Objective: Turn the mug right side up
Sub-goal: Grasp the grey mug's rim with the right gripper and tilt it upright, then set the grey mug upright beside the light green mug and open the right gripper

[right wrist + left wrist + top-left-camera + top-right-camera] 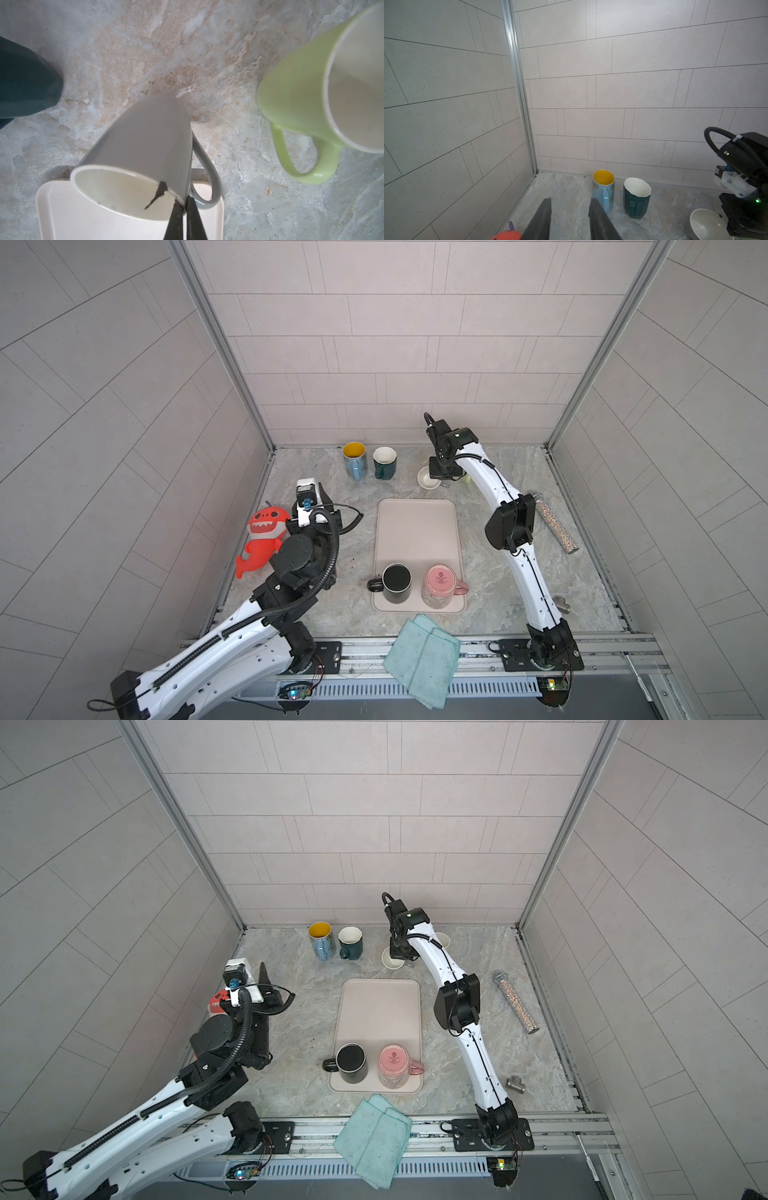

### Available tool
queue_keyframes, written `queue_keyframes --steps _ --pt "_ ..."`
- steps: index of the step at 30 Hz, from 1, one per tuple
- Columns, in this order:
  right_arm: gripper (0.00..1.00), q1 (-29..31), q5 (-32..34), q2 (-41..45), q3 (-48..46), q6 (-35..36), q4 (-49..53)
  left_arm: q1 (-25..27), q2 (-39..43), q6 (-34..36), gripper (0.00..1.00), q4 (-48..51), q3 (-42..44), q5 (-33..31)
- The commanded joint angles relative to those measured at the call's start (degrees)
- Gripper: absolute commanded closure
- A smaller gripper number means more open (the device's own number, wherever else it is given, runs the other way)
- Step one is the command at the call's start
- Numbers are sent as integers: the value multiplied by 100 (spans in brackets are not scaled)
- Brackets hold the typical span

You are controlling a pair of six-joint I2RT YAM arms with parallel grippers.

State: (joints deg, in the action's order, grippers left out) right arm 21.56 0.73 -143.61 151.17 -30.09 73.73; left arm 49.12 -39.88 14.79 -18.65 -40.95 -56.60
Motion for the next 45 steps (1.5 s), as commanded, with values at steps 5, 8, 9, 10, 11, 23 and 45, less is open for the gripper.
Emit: queue_keyframes --steps 5,8,9,10,11,23,45 --pt "100 -56 -47 298 149 -110 175 -17 121 -72 65 -147 26 -16" --pt "100 -79 -99 269 149 -147 168 -21 112 -73 65 -147 26 -15" --pt "100 -88 -123 268 149 -163 168 -17 112 -70 65 -151 26 -17" --pt "100 -99 -157 259 149 -183 159 -18 112 -64 65 -150 26 -18" --pt "100 -116 -198 263 149 -203 141 -17 125 -59 65 -163 26 -18" --pt "100 -229 -343 299 158 -309 91 -17 95 2 65 -226 29 -26" --pt "100 -398 -658 210 284 -524 89 -17 144 68 65 -268 44 -53"
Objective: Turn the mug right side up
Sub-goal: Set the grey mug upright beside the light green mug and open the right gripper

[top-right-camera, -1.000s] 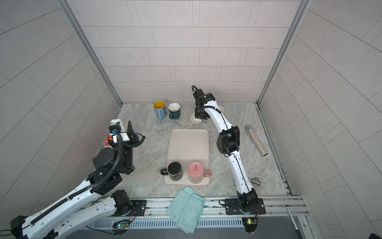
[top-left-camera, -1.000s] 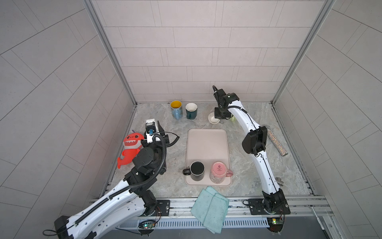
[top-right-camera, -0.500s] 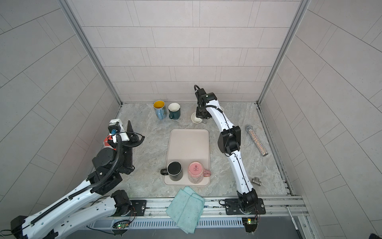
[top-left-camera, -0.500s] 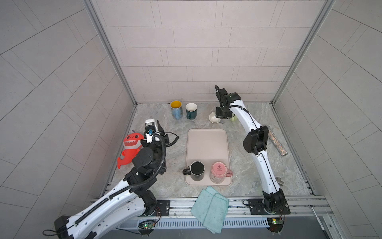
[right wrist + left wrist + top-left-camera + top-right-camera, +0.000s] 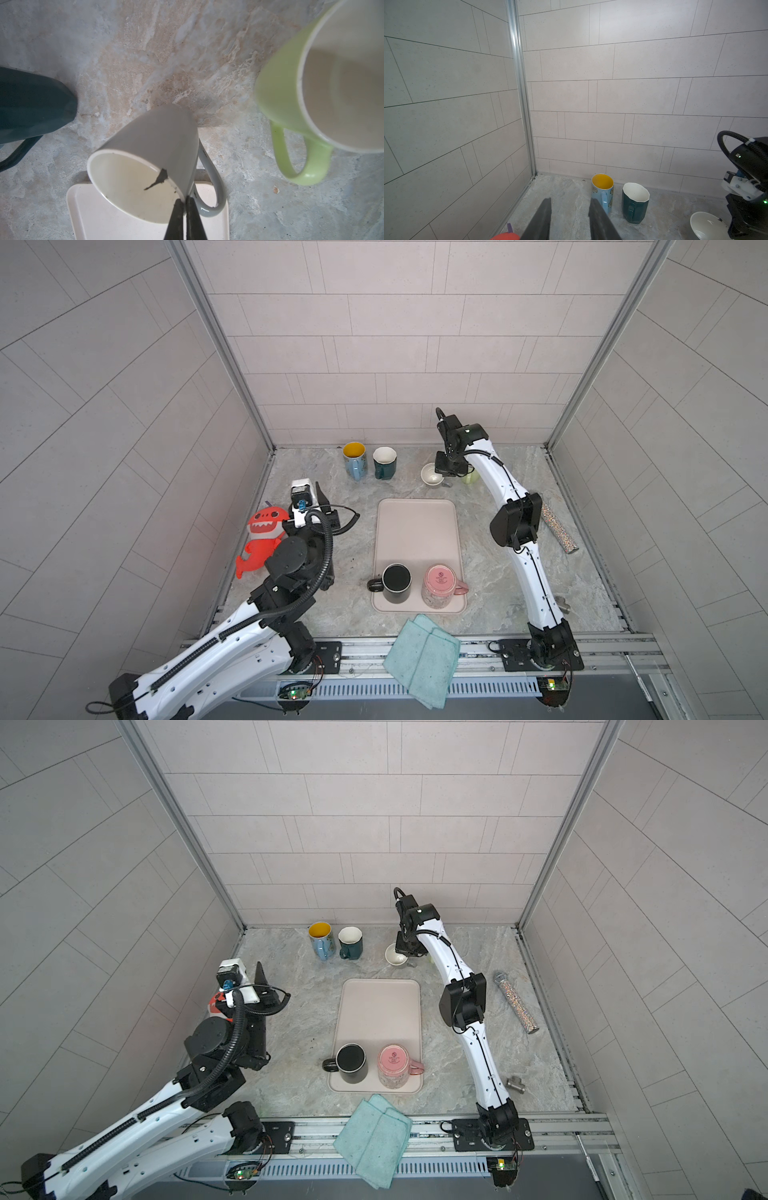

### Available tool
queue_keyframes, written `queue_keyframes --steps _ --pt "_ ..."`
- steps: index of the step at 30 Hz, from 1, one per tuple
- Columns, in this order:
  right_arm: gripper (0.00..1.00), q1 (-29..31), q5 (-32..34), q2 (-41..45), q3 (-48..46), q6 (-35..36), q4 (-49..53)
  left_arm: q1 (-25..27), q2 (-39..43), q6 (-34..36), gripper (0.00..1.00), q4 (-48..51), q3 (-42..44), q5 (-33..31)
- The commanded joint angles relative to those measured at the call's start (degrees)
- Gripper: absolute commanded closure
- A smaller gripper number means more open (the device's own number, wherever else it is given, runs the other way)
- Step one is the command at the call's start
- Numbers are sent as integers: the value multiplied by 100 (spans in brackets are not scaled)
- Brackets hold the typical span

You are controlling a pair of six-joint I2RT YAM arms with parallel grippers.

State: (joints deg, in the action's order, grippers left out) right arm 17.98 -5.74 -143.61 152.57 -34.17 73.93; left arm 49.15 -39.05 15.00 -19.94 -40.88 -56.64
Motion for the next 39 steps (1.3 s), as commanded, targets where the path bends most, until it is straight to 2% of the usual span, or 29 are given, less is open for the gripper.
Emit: queue_keyframes --steps 1,25,39 --pt "100 -53 -27 189 141 -123 69 -19 62 55 65 -141 32 -53" --pt "100 -312 -353 -86 148 -344 -255 -19 -119 252 65 -254 13 -128" --pt "100 -418 -327 -145 124 -362 -283 -19 -180 280 65 -264 25 -141"
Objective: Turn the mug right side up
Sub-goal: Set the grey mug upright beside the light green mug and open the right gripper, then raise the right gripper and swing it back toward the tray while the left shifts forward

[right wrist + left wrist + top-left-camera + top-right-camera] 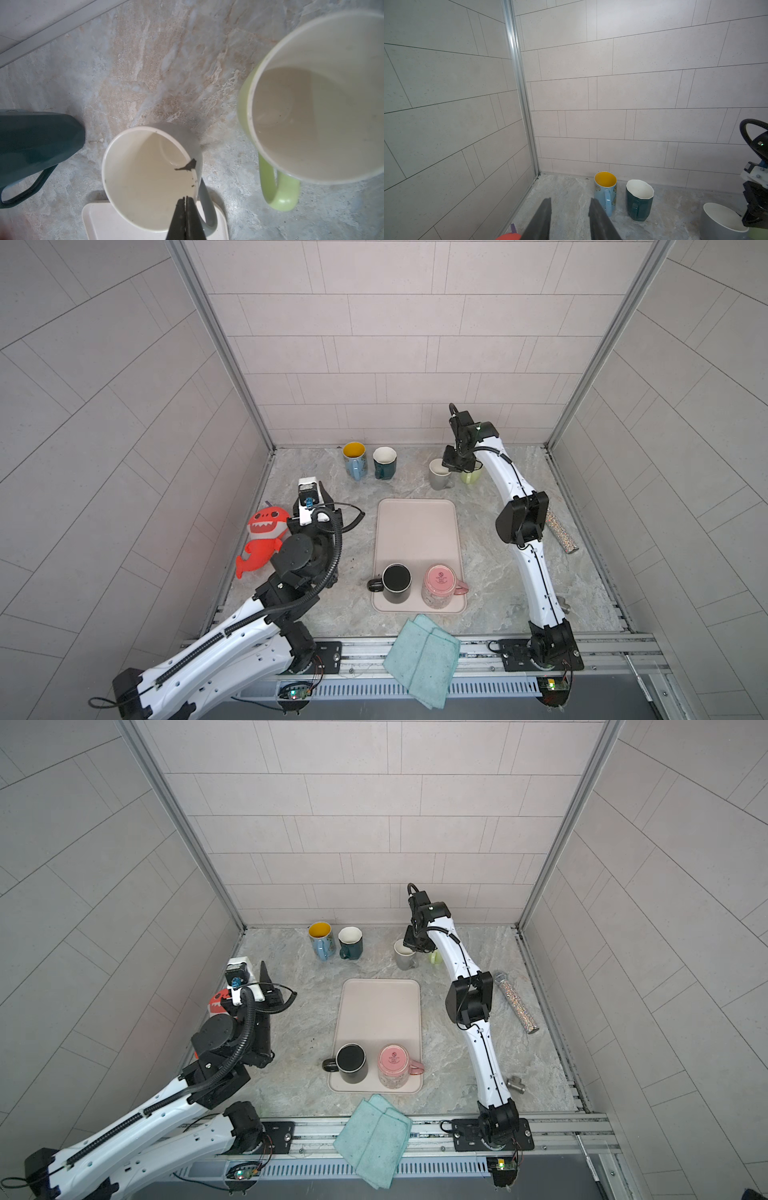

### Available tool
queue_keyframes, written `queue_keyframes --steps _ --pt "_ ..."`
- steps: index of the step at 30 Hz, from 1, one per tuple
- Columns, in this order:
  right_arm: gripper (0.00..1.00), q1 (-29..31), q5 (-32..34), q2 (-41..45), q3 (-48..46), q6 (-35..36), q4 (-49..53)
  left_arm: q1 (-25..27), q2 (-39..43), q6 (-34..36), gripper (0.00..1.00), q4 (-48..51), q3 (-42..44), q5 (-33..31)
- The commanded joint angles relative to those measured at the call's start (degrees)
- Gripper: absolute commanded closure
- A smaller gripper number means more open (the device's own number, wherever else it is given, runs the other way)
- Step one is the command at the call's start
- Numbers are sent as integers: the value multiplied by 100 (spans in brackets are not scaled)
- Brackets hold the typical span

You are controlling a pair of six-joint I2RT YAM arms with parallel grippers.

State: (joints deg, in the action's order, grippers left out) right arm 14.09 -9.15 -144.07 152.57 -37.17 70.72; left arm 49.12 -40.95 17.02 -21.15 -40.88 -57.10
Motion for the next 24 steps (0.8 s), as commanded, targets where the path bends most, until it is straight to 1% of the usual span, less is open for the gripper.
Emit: queue_keyframes --steps 1,8,12,15,17,19,21,24 --pt "100 -29 10 -88 124 -63 31 -17 9 76 65 -143 11 -93" --pt "100 -11 43 160 124 -27 -8 -17 17 70 65 -135 10 -94" --pt "100 77 4 544 117 -36 135 -17 60 48 65 -99 -7 -91" --pt "100 145 -144 1029 9 116 346 -17 95 -29 65 -33 -40 -64" --pt "100 160 -302 1498 -338 225 471 -17 113 -140 65 115 -91 -48" --pt "100 171 -278 2031 -784 348 577 -17 131 -255 65 308 -169 -37" --pt "93 207 -264 2616 -1375 478 593 -17 162 -391 65 483 -221 -8" --pt "75 209 -475 3445 -2235 648 667 -17 246 -514 65 754 -290 172"
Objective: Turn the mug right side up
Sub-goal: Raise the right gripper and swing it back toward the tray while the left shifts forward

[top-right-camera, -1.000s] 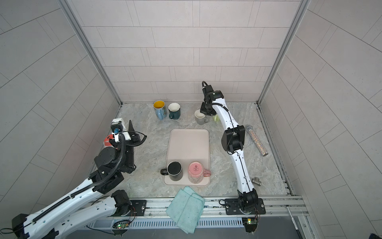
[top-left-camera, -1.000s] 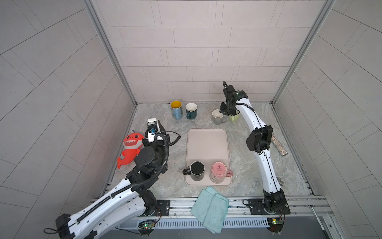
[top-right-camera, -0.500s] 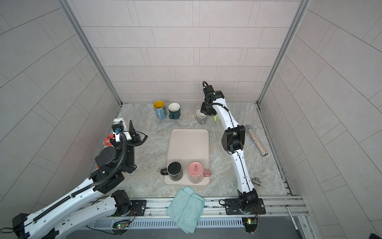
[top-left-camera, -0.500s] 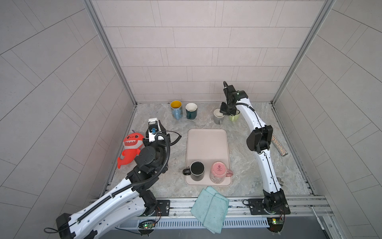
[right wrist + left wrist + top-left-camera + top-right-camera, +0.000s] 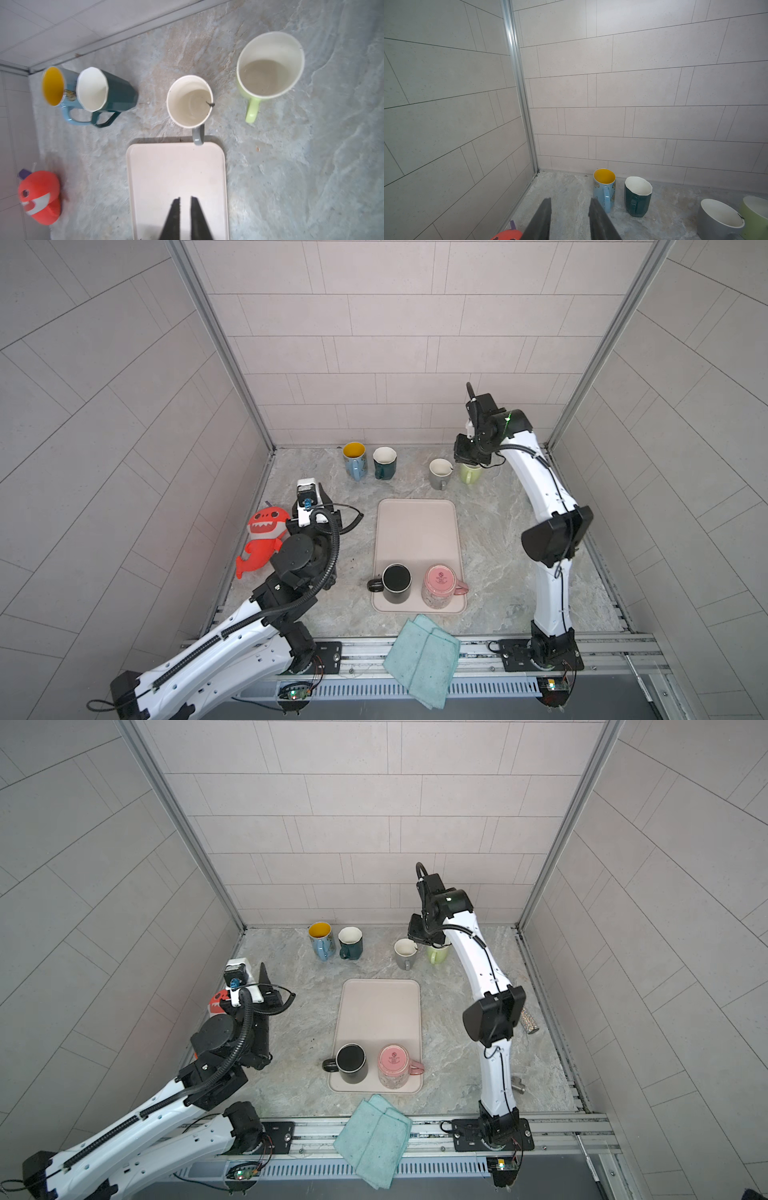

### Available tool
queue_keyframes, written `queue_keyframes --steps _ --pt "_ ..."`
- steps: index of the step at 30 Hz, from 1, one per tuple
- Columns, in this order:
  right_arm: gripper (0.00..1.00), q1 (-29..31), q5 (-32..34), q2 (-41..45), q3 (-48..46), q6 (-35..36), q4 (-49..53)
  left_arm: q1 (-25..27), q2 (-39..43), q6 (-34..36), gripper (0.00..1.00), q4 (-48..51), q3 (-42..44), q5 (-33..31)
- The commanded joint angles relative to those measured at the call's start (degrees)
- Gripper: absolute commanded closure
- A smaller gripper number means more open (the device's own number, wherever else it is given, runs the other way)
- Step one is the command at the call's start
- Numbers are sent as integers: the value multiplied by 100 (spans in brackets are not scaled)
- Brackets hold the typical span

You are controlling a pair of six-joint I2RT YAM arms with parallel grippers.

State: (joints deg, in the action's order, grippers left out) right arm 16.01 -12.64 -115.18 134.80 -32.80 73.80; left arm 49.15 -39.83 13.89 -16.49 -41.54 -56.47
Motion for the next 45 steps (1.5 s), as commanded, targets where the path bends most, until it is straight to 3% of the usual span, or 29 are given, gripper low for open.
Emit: queue_keyframes --steps 1,8,13,20,26,33,37,45 --pt "70 16 -226 798 -755 290 428 -21 174 -246 65 357 -232 169" --pt "45 -1 -1181 2270 -2792 255 793 -19 160 -638 60 1182 -611 329" --pt "37 12 -1686 3017 -4106 2 1246 -28 -127 -1036 56 1889 -984 517" --pt "30 10 -2153 3365 -5153 -157 2039 -28 -593 -1316 53 2449 -1261 701" --pt "28 7 -3197 3310 -6176 -936 1943 -32 -633 -1350 53 2557 -1342 753" --pt "16 16 -3322 2758 -6699 -1142 2174 -52 -727 -1328 52 2710 -1451 718" --pt "15 25 -3476 2402 -7100 -1194 2060 -136 -932 -1319 52 2845 -1582 742" --pt "10 -6 -3277 1501 -6472 -1381 1896 -375 -1301 -1319 52 2925 -1887 904"
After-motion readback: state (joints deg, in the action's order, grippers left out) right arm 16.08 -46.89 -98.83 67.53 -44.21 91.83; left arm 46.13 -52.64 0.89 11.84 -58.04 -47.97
